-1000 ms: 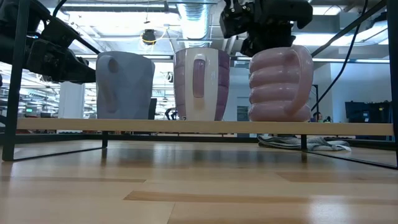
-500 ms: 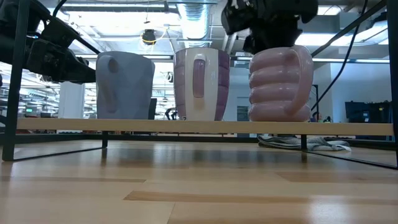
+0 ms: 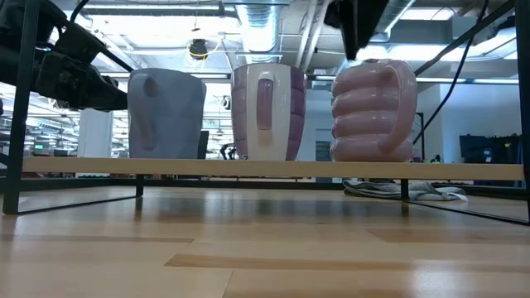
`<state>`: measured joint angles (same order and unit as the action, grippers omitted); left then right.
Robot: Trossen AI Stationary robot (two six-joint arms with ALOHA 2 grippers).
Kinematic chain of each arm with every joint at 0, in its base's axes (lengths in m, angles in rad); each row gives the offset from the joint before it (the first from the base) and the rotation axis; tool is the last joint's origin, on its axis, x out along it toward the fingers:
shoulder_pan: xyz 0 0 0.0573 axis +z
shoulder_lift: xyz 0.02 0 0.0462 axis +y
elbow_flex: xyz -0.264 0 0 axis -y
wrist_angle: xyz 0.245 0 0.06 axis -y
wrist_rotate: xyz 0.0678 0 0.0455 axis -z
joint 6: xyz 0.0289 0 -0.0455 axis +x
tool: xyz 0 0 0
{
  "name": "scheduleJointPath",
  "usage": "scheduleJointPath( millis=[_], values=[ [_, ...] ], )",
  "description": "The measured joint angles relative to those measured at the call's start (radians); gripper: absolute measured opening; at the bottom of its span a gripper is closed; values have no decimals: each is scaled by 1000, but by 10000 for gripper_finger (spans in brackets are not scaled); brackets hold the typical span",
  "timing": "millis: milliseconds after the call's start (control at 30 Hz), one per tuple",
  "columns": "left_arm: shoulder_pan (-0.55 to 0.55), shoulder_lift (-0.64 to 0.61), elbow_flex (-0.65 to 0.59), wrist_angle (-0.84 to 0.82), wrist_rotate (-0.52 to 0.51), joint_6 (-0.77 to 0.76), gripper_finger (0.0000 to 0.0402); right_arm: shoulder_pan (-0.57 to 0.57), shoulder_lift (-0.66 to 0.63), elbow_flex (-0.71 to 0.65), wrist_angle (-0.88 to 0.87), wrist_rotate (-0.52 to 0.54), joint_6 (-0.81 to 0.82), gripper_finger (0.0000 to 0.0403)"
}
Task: Stack small to large cups/mugs on shelf
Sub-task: Return to Home Position
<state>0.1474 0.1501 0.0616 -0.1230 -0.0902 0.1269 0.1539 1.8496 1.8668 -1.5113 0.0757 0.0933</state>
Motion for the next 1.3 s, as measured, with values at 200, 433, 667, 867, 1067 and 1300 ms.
scheduleJointPath(
  millis=[200,433,667,867,1067,1300],
  values=[
    [0,0,0,6,0,0,98,4,-17,147,-9,16,27,224],
    [0,0,30,-9,0,-11,98,15,-151,204,8,156,-2,223],
    [0,-4,57,2,71,-29,98,109,-379,143,91,354,11,223],
    [0,-29,57,2,69,-27,98,238,-584,-90,286,438,-14,224],
    [0,-85,57,-15,70,-16,98,297,-804,-462,497,547,-14,223],
    [0,-146,61,-19,105,-18,98,282,-1085,-860,768,549,-15,223]
  ],
)
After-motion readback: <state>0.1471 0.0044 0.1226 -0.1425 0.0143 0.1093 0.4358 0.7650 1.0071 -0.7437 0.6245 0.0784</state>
